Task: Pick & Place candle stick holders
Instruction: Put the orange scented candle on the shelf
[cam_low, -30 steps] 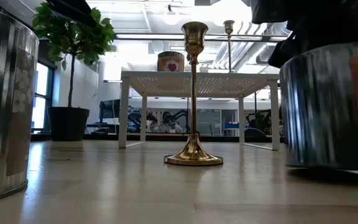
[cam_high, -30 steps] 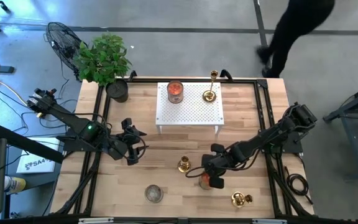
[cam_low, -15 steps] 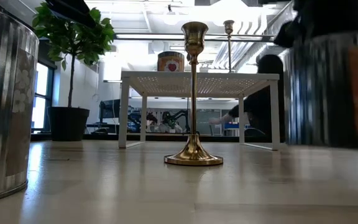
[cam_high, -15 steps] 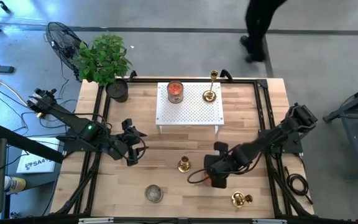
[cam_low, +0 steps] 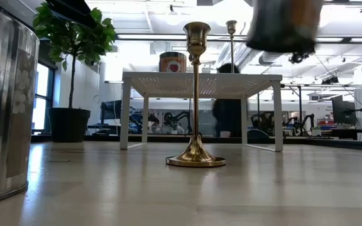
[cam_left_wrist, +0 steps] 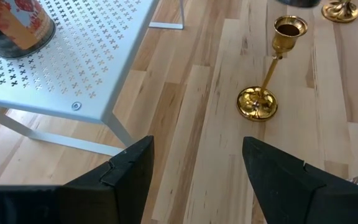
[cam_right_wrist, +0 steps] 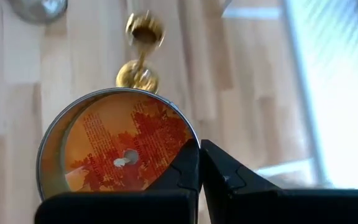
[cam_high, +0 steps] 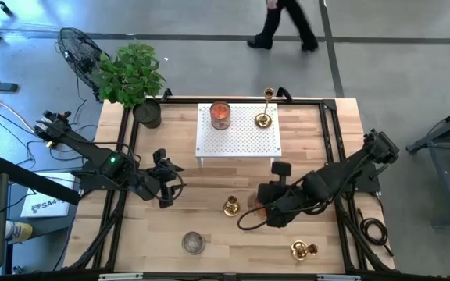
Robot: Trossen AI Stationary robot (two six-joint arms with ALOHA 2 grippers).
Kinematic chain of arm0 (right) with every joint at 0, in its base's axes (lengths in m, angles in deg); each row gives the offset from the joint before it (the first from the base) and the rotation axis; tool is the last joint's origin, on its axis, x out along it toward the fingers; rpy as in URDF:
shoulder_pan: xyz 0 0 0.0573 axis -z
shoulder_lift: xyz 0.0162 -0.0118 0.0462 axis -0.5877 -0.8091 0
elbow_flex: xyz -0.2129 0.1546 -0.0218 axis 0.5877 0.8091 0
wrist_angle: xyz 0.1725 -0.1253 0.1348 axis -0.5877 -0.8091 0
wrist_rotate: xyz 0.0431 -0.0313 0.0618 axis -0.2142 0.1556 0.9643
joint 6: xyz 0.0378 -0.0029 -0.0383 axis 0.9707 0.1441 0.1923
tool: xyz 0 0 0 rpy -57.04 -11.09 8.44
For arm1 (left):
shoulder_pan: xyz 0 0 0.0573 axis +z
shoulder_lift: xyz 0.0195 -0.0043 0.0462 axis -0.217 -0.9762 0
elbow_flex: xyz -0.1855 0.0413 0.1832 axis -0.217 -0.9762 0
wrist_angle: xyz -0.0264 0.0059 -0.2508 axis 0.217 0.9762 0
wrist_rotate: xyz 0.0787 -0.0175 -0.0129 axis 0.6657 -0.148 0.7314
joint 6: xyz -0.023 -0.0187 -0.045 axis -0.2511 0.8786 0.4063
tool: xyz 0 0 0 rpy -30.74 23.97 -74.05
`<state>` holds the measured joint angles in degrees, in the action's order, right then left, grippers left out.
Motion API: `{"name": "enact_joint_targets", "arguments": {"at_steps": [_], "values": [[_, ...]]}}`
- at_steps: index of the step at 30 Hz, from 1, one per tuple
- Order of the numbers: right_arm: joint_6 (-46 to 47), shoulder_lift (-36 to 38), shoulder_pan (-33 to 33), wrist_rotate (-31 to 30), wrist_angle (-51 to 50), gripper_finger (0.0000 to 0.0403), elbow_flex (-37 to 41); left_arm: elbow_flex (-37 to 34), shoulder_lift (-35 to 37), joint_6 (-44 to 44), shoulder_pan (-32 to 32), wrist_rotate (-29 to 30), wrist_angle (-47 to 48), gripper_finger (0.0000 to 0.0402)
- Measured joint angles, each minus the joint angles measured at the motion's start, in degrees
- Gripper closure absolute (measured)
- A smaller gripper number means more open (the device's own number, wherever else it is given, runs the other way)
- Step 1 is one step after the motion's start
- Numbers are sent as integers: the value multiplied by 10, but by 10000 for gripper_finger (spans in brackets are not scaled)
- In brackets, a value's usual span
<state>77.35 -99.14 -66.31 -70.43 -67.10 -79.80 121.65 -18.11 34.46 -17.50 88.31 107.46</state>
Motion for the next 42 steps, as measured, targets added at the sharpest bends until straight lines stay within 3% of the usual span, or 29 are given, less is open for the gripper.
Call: {"name": "enact_joint_targets", "arguments": {"at_steps": [5,16,23,36,42], "values": [[-58,0,27,-41,0,403,-43,0,0,0,0,0,0,163],[-215,0,137,-39,74,403,-86,0,0,0,0,0,7,163],[-300,0,222,25,176,403,-89,0,0,0,0,0,20,163],[-309,-7,345,177,274,403,-88,0,0,4,0,0,34,163],[-285,-24,367,185,271,403,-88,0,0,4,0,0,34,163]]}}
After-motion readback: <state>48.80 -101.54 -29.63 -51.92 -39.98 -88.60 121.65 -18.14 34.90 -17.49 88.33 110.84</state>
